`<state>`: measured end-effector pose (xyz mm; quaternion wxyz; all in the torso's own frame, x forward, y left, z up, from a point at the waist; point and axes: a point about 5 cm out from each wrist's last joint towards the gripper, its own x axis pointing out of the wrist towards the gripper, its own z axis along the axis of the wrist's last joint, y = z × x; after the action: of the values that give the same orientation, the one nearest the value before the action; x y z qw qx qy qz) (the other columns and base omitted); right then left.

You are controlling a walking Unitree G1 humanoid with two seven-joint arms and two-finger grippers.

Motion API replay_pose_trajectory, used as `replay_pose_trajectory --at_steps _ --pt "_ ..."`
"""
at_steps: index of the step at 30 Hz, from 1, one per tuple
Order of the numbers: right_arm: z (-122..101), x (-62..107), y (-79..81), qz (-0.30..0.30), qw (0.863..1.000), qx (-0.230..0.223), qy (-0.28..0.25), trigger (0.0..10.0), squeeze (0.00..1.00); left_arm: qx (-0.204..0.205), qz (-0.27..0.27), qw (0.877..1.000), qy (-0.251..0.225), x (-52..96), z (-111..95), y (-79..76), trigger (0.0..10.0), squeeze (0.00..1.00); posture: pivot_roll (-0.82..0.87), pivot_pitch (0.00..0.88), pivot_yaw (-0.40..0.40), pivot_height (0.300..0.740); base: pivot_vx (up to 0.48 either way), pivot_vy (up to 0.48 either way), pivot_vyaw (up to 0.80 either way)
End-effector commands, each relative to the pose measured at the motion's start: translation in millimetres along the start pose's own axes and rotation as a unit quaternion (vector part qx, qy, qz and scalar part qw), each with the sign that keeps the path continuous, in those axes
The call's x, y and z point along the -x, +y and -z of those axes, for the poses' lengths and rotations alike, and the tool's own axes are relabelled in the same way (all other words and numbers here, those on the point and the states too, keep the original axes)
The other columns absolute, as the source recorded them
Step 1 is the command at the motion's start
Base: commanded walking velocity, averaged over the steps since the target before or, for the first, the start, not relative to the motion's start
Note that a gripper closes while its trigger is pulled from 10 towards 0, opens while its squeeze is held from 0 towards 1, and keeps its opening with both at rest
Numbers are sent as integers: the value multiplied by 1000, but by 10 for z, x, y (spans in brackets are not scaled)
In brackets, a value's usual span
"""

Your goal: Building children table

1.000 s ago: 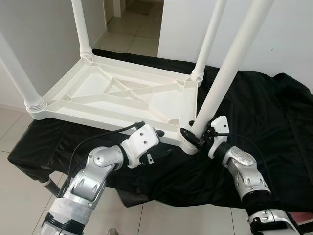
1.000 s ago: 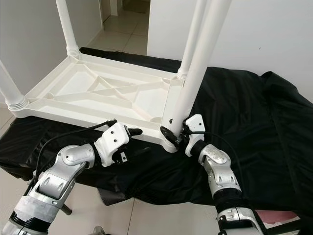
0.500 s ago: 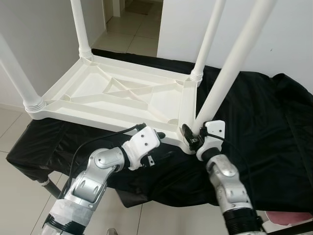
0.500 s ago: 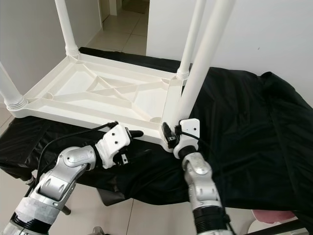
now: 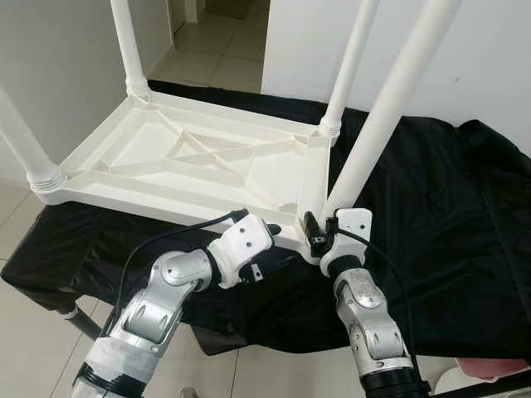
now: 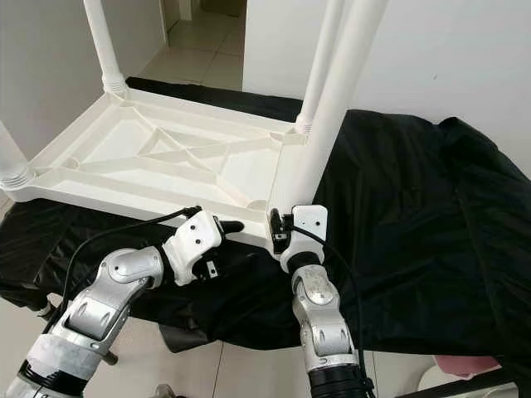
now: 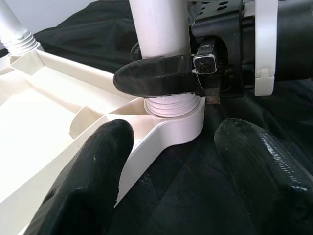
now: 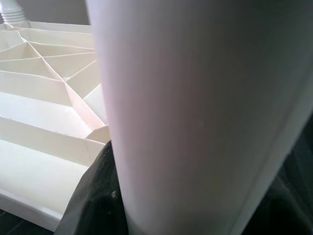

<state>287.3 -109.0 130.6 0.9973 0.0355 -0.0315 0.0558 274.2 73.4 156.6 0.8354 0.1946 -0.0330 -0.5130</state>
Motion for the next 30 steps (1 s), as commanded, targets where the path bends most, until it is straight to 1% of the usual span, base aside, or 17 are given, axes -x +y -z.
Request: replay_pose_trajectory --at_steps 1,6,7,11,12,13,16,17,19,20,21,22,23,24,27,30 --pt "101 40 124 -1 999 -25 29 10000 0 -3 -18 1000 3 -5 -10 12 10000 0 20 60 -73 740 0 0 0" --pt "59 39 160 -14 999 -24 19 10000 0 -3 -19 1000 5 8 3 11 10000 0 21 60 -74 740 0 0 0" --pt "48 37 149 -14 999 -26 16 10000 1000 -3 -20 1000 5 8 2 13 10000 0 21 62 -74 740 0 0 0" --pt "27 37 134 -17 999 -33 12 10000 1000 -3 -21 1000 5 8 1 20 10000 0 20 62 -75 740 0 0 0" --pt "-21 44 119 -31 999 -36 0 10000 1000 -3 -23 1000 6 10 2 28 10000 0 19 64 -75 740 0 0 0" --pt "-21 44 119 -31 999 -36 0 10000 1000 -3 -23 1000 6 10 2 28 10000 0 19 64 -75 740 0 0 0" --pt "-47 57 95 -44 999 -31 -8 10000 1000 -3 -23 1000 6 13 1 32 10000 0 18 65 -74 740 0 0 0" --pt "-54 81 53 -57 998 -21 -13 10000 1000 -4 -24 1000 5 14 -2 34 10000 0 15 65 -70 740 0 0 0" --pt "-59 100 23 -66 998 -13 -17 10000 1000 -5 -24 1000 4 15 -5 35 10000 0 15 65 -70 740 0 0 0" --pt "-61 116 -38 -82 996 -6 -19 10000 0 -5 -24 1000 5 19 -4 38 10000 0 15 64 -69 740 0 0 0" --pt "-61 116 -38 -82 996 -6 -19 10000 0 -5 -24 1000 5 19 -4 38 10000 0 15 64 -69 740 0 0 0" --pt "-61 125 -90 -95 995 -3 -19 10000 0 -6 -24 1000 5 21 -3 42 10000 0 15 64 -69 740 0 0 0" --pt "-61 125 -90 -95 995 -3 -19 10000 0 -6 -24 1000 5 21 -3 42 10000 0 15 64 -69 740 0 0 0" --pt "-64 121 -161 -130 991 7 -19 10000 0 -6 -24 1000 6 22 -4 52 10000 0 16 63 -68 740 0 0 0" --pt "-62 112 -191 -144 989 9 -17 10000 0 -7 -24 1000 7 23 -3 53 10000 0 18 62 -67 740 0 0 0" --pt "-78 88 -244 -165 986 20 -20 10000 0 -8 -24 1000 7 25 -3 59 10000 0 19 62 -67 740 0 0 0"
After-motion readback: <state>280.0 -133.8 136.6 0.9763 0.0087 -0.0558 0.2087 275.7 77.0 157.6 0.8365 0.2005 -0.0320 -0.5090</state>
